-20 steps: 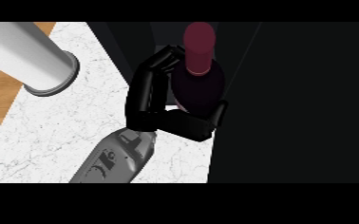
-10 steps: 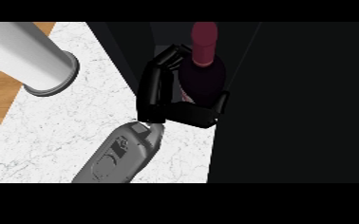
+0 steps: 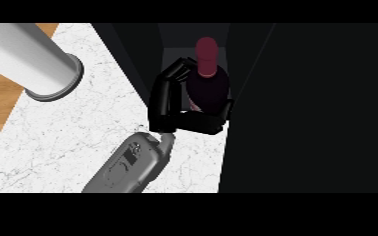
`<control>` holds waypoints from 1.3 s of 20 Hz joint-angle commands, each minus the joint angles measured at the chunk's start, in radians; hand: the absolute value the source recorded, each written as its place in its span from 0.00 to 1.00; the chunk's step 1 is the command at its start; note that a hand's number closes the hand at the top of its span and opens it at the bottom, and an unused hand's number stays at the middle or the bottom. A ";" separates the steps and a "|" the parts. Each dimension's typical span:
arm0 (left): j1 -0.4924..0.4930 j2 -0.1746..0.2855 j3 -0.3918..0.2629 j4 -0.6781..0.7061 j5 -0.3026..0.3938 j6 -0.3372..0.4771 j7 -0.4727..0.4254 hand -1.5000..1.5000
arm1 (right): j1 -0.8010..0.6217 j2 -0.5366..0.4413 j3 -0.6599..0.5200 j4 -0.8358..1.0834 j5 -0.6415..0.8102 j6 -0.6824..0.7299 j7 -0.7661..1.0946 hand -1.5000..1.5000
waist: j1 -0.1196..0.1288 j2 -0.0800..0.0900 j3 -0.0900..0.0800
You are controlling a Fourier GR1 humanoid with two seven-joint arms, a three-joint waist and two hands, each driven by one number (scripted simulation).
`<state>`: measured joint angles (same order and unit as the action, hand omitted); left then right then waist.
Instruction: Pick up the wine, place it into the cabinet and close the cabinet
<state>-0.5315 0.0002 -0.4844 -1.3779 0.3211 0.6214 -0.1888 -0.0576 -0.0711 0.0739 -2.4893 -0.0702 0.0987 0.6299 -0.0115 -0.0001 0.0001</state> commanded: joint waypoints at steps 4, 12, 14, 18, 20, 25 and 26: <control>-0.070 0.007 0.056 0.159 -0.059 -0.021 -0.038 1.00 | -0.024 0.014 0.016 -0.143 -0.051 -0.048 0.125 0.00 | -0.001 0.000 -0.001; -0.024 0.000 0.031 0.220 -0.023 0.008 -0.175 1.00 | 0.026 -0.001 0.011 -0.156 -0.063 -0.003 0.093 0.00 | -0.001 -0.001 0.000; -0.019 0.022 0.130 0.285 -0.018 -0.077 -0.242 1.00 | -0.012 0.013 0.000 -0.095 -0.051 -0.014 0.057 0.00 | 0.004 0.000 -0.001; -0.076 0.000 0.095 0.408 0.103 -0.052 -0.339 1.00 | 0.030 0.015 -0.008 -0.075 -0.070 0.010 0.025 0.00 | -0.008 0.003 0.000; -0.113 0.000 0.116 0.338 0.065 -0.043 -0.235 1.00 | 0.016 0.014 -0.011 -0.044 -0.042 0.012 -0.005 0.00 | 0.002 0.000 0.000; -0.143 0.039 0.209 0.437 0.060 -0.163 -0.234 1.00 | -0.015 0.032 0.026 -0.082 -0.013 -0.024 0.052 0.00 | 0.004 0.000 0.000; -0.164 0.004 0.232 0.512 0.073 -0.175 -0.277 1.00 | 0.049 0.035 0.041 -0.140 -0.027 -0.015 0.062 0.00 | -0.005 0.001 0.000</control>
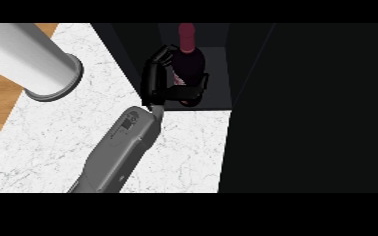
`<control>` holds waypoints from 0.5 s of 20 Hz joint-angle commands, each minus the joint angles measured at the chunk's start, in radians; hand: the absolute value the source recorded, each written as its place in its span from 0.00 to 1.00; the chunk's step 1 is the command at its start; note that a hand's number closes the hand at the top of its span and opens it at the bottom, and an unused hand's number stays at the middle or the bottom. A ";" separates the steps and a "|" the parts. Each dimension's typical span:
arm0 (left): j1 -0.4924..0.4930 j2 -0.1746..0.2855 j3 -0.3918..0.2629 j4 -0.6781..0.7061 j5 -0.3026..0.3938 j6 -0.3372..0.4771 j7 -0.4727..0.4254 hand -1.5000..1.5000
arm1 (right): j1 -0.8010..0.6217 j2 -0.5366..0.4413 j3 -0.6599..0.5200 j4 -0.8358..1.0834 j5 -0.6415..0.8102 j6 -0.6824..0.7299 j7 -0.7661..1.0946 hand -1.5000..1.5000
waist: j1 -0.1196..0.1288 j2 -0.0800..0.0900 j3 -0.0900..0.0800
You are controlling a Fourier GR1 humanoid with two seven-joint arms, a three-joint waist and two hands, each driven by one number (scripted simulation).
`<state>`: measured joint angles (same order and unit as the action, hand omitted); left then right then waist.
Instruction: Pick up the wine, place it into the cabinet and close the cabinet
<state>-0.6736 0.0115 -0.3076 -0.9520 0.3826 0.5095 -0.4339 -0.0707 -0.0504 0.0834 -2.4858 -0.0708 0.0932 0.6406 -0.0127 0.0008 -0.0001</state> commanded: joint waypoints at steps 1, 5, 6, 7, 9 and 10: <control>-0.012 -0.010 0.046 0.027 -0.011 -0.059 0.012 1.00 | 0.019 0.014 0.018 -0.064 -0.008 -0.012 0.009 0.00 | 0.005 -0.001 0.000; -0.049 -0.011 -0.007 0.120 0.074 -0.030 -0.043 1.00 | -0.009 -0.017 -0.051 -0.079 -0.109 0.004 0.062 0.00 | -0.007 0.001 0.000; -0.144 -0.011 0.078 0.171 0.032 -0.054 0.021 1.00 | 0.054 -0.002 -0.029 -0.118 -0.093 0.015 0.031 0.00 | -0.008 0.001 0.000; -0.164 -0.011 0.004 0.203 0.085 0.048 -0.007 1.00 | 0.044 0.002 -0.019 -0.074 -0.096 0.031 -0.006 0.00 | -0.020 0.003 0.000; -0.184 -0.011 0.069 0.282 0.053 -0.040 -0.029 1.00 | 0.016 0.005 -0.041 -0.072 -0.092 0.005 0.021 0.00 | -0.012 0.003 0.000; -0.233 -0.011 0.093 0.345 0.051 -0.050 -0.054 1.00 | 0.056 0.014 -0.006 -0.057 -0.067 0.028 -0.020 0.00 | -0.017 0.005 0.000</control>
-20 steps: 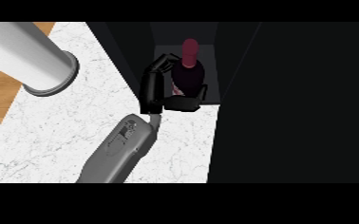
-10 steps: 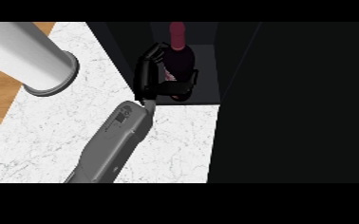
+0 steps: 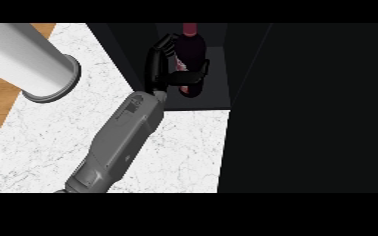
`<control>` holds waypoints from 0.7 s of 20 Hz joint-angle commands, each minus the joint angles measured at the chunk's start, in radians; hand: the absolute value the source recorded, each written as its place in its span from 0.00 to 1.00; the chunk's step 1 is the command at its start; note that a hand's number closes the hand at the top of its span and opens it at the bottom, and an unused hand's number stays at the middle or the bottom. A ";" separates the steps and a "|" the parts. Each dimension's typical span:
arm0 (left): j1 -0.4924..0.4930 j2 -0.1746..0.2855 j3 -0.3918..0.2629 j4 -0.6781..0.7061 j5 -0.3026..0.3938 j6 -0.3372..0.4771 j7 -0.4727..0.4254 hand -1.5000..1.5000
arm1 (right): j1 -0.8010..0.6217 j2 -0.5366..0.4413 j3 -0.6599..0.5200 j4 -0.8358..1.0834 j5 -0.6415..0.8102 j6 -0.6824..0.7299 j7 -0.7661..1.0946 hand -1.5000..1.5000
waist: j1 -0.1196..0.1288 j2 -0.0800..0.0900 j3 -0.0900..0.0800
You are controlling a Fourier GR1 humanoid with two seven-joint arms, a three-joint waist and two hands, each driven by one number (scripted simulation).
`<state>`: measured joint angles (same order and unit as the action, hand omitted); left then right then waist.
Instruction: Pick up the wine, place it into the cabinet and close the cabinet
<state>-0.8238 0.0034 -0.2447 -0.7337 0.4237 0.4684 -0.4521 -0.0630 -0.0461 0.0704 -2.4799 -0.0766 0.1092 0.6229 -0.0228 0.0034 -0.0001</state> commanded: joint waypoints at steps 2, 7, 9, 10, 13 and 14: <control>-0.078 0.006 0.073 0.148 -0.001 -0.058 -0.044 1.00 | -0.064 0.006 0.021 -0.103 -0.041 -0.052 0.137 0.00 | 0.002 0.001 -0.001; -0.135 -0.003 0.022 0.232 0.027 0.026 -0.120 1.00 | 0.021 0.009 0.028 -0.088 -0.064 0.008 0.036 0.00 | -0.018 0.003 0.000; -0.176 -0.003 0.117 0.326 0.000 -0.028 -0.211 1.00 | 0.012 0.010 0.016 -0.039 -0.040 0.013 -0.003 0.00 | -0.016 0.008 0.000; -0.234 -0.003 0.077 0.320 -0.001 0.025 -0.147 1.00 | -0.014 0.017 0.034 -0.040 -0.031 -0.004 0.027 0.00 | -0.017 0.006 0.000; -0.258 0.039 0.150 0.362 0.008 -0.034 -0.186 1.00 | -0.017 -0.012 -0.035 -0.027 -0.109 0.022 0.027 0.00 | -0.014 0.008 0.000; -0.263 -0.003 0.147 0.377 0.001 0.030 -0.199 1.00 | 0.006 -0.004 0.000 -0.112 -0.087 0.009 0.067 0.00 | -0.020 0.006 0.000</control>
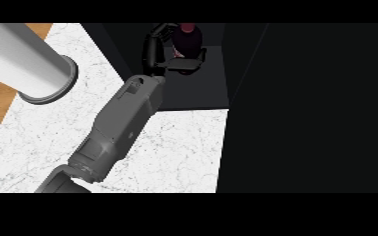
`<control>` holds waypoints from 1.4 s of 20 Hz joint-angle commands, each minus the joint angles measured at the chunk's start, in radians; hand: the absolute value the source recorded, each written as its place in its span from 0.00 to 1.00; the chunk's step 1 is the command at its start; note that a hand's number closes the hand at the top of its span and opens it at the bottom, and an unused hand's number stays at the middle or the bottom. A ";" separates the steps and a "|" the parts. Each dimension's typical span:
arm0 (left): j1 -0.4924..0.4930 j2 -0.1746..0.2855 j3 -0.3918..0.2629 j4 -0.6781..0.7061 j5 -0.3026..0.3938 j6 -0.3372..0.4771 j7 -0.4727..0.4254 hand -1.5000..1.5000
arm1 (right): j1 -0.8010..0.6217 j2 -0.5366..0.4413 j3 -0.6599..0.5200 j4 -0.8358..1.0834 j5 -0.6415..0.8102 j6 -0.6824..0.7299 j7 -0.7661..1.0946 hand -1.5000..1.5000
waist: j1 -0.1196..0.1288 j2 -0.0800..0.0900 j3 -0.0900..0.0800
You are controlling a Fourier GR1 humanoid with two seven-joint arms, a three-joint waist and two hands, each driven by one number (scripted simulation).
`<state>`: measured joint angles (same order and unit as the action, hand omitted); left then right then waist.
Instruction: Pick up the wine, place it into the cabinet and close the cabinet
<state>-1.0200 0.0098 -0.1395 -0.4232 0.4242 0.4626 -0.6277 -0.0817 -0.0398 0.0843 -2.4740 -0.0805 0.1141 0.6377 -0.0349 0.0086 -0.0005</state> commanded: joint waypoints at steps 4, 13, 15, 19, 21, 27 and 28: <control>-0.069 -0.009 0.038 0.085 0.015 0.014 -0.045 1.00 | 0.115 0.011 0.004 -0.052 -0.057 0.049 -0.073 0.00 | -0.003 -0.001 0.001; -0.095 -0.007 0.170 0.187 0.089 -0.050 -0.072 1.00 | 0.114 0.011 0.000 -0.087 -0.079 0.040 -0.039 0.00 | -0.018 0.006 0.001; -0.141 -0.001 0.185 0.204 0.096 -0.071 -0.039 1.00 | 0.067 0.029 0.050 -0.052 -0.025 0.020 -0.034 0.00 | -0.015 0.007 0.000; -0.116 0.008 0.210 0.235 0.110 -0.107 -0.087 1.00 | 0.084 0.035 0.075 -0.060 -0.010 0.023 -0.041 0.00 | -0.023 0.010 0.000; -0.110 -0.010 0.205 0.258 0.095 -0.096 -0.129 1.00 | 0.025 0.022 0.024 -0.008 -0.049 0.027 -0.051 0.00 | -0.025 0.015 0.000; -0.134 -0.001 0.204 0.294 0.071 -0.078 -0.130 1.00 | -0.023 0.015 0.015 -0.007 -0.040 0.011 0.000 0.00 | -0.026 0.016 0.000; -0.118 0.025 0.199 0.305 0.063 -0.079 -0.132 1.00 | 0.031 0.008 0.018 -0.092 -0.067 0.020 0.025 0.00 | -0.038 0.014 0.000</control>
<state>-1.1509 0.0030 0.0525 -0.1597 0.4959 0.3677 -0.7595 -0.0758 -0.0205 0.1153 -2.4657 -0.0811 0.1311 0.6129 -0.0640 0.0169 0.0016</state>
